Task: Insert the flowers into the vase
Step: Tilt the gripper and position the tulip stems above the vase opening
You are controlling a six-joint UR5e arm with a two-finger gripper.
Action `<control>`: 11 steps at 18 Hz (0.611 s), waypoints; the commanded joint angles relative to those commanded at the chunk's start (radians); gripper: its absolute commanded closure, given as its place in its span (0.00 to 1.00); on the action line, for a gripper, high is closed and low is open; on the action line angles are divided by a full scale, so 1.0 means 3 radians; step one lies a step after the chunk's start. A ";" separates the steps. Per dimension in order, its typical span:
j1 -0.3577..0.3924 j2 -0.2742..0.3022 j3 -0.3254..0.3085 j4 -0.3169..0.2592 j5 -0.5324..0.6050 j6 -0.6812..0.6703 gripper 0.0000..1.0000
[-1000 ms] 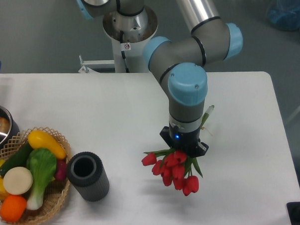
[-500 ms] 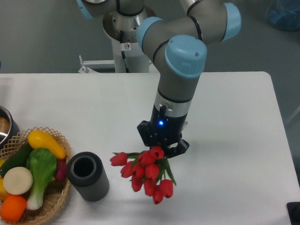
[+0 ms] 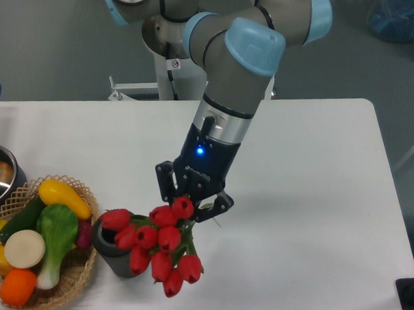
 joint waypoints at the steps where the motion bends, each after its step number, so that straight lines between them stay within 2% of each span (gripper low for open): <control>1: -0.0015 0.0026 0.0000 0.0010 -0.0056 0.0000 1.00; 6: -0.0046 0.0031 -0.0031 0.0153 -0.0439 -0.0163 1.00; 11: -0.0031 0.0062 -0.0067 0.0250 -0.0608 -0.0209 1.00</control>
